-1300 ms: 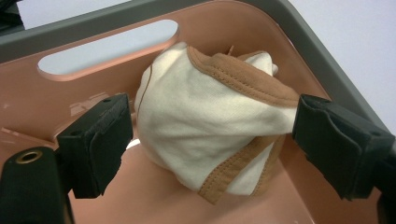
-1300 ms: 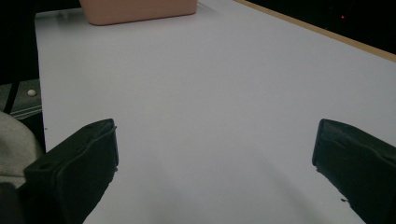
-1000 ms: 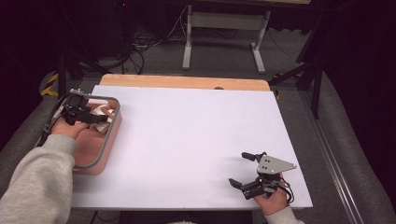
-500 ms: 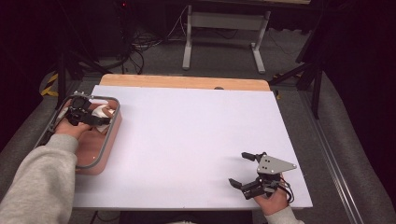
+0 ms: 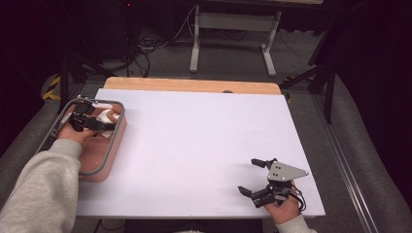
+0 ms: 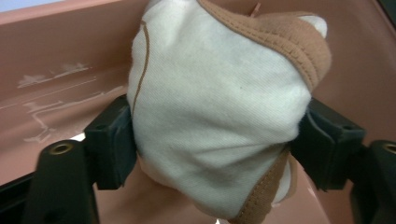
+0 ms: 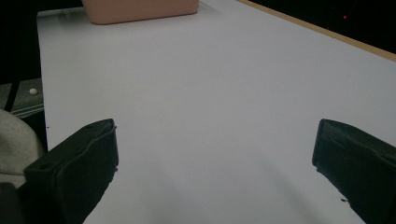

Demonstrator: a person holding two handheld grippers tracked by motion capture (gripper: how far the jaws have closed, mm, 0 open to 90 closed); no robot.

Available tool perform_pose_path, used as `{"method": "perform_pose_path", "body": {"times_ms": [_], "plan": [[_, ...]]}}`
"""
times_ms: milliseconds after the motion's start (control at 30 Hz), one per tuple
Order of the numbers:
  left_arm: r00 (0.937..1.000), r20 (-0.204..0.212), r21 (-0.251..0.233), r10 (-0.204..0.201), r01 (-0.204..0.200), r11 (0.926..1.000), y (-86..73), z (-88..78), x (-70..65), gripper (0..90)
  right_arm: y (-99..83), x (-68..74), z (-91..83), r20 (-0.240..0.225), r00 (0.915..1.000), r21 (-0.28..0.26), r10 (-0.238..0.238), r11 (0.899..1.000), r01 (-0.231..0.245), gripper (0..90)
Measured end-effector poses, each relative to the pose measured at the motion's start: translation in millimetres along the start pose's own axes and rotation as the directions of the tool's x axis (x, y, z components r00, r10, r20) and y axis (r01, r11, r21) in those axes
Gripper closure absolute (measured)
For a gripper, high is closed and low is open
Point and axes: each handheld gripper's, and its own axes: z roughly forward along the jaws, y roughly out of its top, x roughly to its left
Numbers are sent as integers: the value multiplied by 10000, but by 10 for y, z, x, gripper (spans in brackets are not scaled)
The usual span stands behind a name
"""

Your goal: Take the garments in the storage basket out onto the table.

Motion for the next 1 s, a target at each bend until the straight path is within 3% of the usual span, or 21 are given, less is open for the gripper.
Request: {"method": "perform_pose_path", "body": {"times_ms": [133,233,300,533,767,1000], "plan": [[9998,-78,150,171,-170,9997,12,-13,-19,319,0,-2,-4,4,10000,-14,20,10000,-20,9],[9999,-168,323,-29,35,9995,37,-27,-38,366,1,-2,-1,2,10000,-2,15,10000,-15,9],[9997,-214,417,99,-90,9991,51,-33,-51,396,1,0,1,-1,10000,16,-14,10000,14,9],[9984,-487,614,272,-241,9978,81,-68,-94,445,0,-1,-1,13,10000,8,12,10000,-12,9],[9976,-599,483,341,-312,9983,95,-126,-115,453,0,-1,-4,21,10000,-6,24,10000,-24,9],[9957,-906,17,191,-190,9998,122,-276,-153,452,2,-2,5,18,10000,20,15,10000,-15,9]]}}
